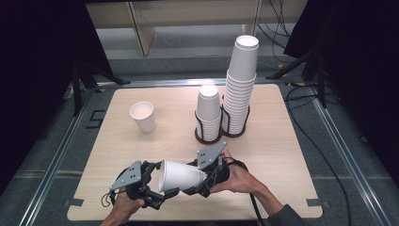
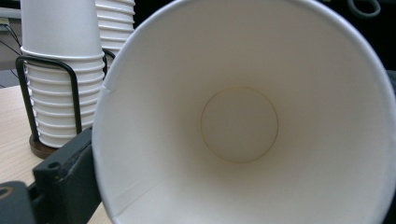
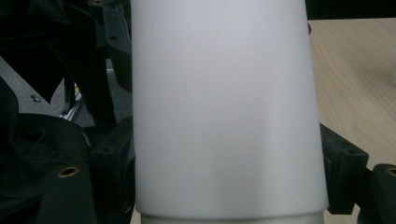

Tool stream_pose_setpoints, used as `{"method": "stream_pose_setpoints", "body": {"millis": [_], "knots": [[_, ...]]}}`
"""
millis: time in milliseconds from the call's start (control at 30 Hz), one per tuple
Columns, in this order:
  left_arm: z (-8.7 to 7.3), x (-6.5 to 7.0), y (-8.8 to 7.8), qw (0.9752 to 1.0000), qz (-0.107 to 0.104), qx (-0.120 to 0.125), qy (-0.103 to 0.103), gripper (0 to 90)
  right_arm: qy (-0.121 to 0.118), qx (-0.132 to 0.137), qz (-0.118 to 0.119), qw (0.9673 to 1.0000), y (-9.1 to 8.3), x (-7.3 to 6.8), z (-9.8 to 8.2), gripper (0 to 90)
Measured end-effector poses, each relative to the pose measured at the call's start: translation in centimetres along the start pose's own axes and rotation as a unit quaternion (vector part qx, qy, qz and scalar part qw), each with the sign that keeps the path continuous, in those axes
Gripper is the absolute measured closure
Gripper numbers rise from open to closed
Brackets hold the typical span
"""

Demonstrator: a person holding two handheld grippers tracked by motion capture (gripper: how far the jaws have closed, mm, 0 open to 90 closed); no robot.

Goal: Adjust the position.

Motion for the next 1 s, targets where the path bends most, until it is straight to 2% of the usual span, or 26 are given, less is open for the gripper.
{"method": "stream_pose_setpoints", "body": {"millis": [67,167,333,400,500,567,667,733,767,867,933,967,1000], "knots": [[0.1,0.0,-0.1,1.0,-0.006,0.008,-0.002,4.5,0.009,0.0,0.008,0.9999,0.1,-0.2,-0.1,24.1],[0.2,-0.1,-0.3,0.9999,-0.009,0.006,0.0,6.6,0.006,0.007,0.007,0.9999,0.1,0.0,0.0,24.2],[0.3,0.0,-0.5,0.9998,-0.019,0.005,0.003,9.6,0.019,0.004,0.016,0.9997,0.2,0.0,-0.3,23.4],[0.4,0.1,-0.5,0.9998,-0.016,0.004,0.006,10.5,0.028,0.006,0.026,0.9993,0.3,0.0,-0.3,22.1],[0.4,0.1,-0.5,0.9999,-0.01,0.002,0.007,11.3,0.044,-0.001,0.022,0.9988,0.3,0.3,-0.6,18.5],[0.4,0.0,-0.6,0.9999,-0.005,-0.003,0.008,11.7,0.048,-0.009,0.011,0.9987,0.1,0.4,-0.8,16.5],[0.3,-0.3,-0.6,1.0,0.002,-0.009,0.001,11.7,0.039,-0.032,-0.019,0.9985,-0.3,0.7,-0.9,15.7],[0.0,-0.6,-0.5,0.9995,0.018,-0.025,-0.006,11.6,0.047,-0.039,-0.03,0.9977,-0.6,0.7,-0.8,15.9],[0.0,-0.6,-0.4,0.9995,0.019,-0.023,-0.008,11.7,0.042,-0.049,-0.047,0.9968,-0.8,0.9,-0.8,15.9],[-0.4,-0.8,-0.3,0.9985,0.035,-0.042,-0.008,11.7,0.034,-0.062,-0.07,0.995,-0.9,1.1,-0.8,15.9],[-0.5,-0.8,-0.2,0.998,0.04,-0.047,-0.011,11.7,0.031,-0.068,-0.078,0.9941,-0.8,1.1,-0.8,15.8],[-0.6,-0.9,-0.2,0.9974,0.047,-0.054,-0.01,11.8,0.037,-0.072,-0.076,0.9938,-0.6,0.9,-0.8,15.8],[-0.5,-0.9,-0.1,0.9977,0.046,-0.048,-0.011,11.9,0.033,-0.079,-0.078,0.9933,-0.3,0.8,-0.9,15.8]]}}
Point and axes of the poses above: each handheld gripper's, and its own axes: y roughly forward along the jaws, z roughly out of its top, x roughly to its right, the point moved 9 cm from there along y, roughly forward along the jaws, and after that the axes turned 11 degrees about -x, right-handed, at the moved point
